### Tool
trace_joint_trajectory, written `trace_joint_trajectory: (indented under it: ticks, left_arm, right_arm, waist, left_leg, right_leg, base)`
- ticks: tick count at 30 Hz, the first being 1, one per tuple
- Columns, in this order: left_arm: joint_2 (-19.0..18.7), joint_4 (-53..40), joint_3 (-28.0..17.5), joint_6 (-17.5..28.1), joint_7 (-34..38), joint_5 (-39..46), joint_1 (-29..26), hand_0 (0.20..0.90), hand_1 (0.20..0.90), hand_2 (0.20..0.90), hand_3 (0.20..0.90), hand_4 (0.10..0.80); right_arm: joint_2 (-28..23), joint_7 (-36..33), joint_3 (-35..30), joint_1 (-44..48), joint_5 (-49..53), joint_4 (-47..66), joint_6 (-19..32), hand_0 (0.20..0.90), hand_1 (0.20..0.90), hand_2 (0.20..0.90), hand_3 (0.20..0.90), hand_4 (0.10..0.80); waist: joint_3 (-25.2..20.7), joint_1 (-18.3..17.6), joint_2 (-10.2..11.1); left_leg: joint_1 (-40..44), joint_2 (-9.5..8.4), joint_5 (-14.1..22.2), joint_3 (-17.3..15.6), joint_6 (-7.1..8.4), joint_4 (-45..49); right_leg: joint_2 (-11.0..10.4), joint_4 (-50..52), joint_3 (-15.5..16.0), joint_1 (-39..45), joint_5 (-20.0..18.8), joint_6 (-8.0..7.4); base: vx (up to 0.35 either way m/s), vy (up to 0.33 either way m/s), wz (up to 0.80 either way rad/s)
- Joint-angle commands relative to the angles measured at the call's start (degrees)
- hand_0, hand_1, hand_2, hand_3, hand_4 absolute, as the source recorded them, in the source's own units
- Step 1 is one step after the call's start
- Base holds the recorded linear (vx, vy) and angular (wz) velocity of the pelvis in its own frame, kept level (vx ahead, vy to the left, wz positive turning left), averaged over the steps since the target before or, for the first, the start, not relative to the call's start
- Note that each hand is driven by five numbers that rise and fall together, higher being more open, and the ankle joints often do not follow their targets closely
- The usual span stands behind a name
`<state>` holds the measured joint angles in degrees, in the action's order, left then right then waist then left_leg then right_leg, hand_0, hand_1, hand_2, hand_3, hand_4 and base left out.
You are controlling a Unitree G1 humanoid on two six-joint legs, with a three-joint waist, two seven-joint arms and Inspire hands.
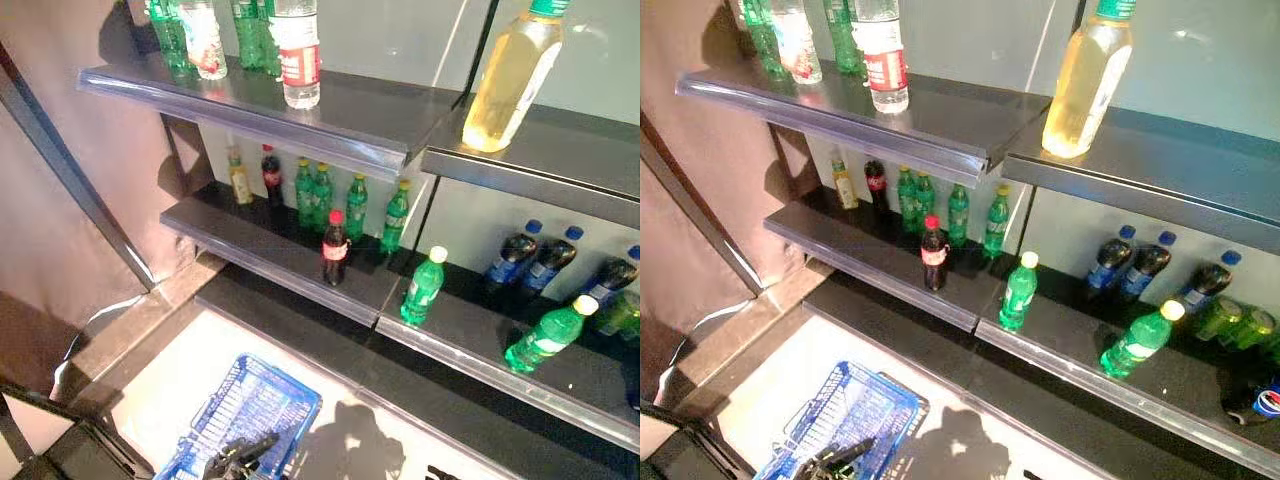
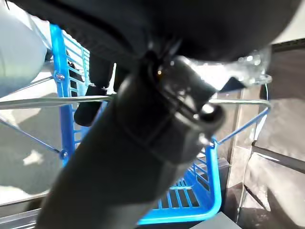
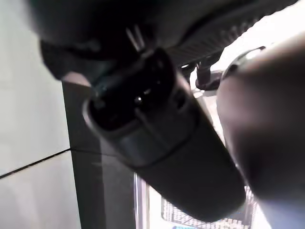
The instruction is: Pick up the drink and place into the basket.
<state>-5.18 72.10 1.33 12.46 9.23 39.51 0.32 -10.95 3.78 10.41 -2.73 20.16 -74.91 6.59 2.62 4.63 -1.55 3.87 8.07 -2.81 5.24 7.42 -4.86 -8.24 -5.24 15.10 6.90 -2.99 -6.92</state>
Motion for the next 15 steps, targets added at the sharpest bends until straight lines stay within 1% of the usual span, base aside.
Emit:
trace_joint_trajectory:
  ticks: [1,6,15]
  left_arm:
    - [-2.0,2.3,1.3,1.8,0.8,-3.5,-1.9,0.300,0.300,0.300,0.200,0.100]
    - [-2.2,2.2,1.5,2.6,0.1,-3.0,-2.0,0.300,0.300,0.300,0.200,0.100]
    - [-2.5,2.0,2.0,2.0,0.6,-3.8,-2.6,0.300,0.300,0.300,0.200,0.100]
  right_arm:
    - [0.1,-1.4,0.4,2.1,-2.5,-2.1,0.1,0.900,0.900,0.900,0.900,0.800]
    - [0.0,-2.3,1.0,2.1,-4.3,-2.0,0.1,0.900,0.900,0.900,0.900,0.800]
    - [0.1,-4.1,2.1,2.3,-6.7,-1.6,1.4,0.900,0.900,0.900,0.900,0.800]
  waist:
    - [1.4,2.0,0.9]
    - [1.4,1.9,1.0]
    - [1.4,1.8,1.2]
  left_leg:
    - [-1.7,-0.54,-1.9,-1.9,-1.13,-0.1]
    - [-1.5,-0.57,-1.6,-2.3,-1.29,-0.1]
    - [-1.8,-0.69,-1.3,-2.7,-1.41,-0.1]
  right_leg:
    - [-0.7,2.6,-0.1,0.9,2.7,2.13]
    - [-1.1,2.2,-0.1,1.0,2.1,1.79]
    - [-1.5,1.9,-0.1,0.9,1.8,1.30]
  base:
    - [0.000,0.000,0.00]
    - [0.000,0.000,0.00]
    - [0.000,0.000,0.00]
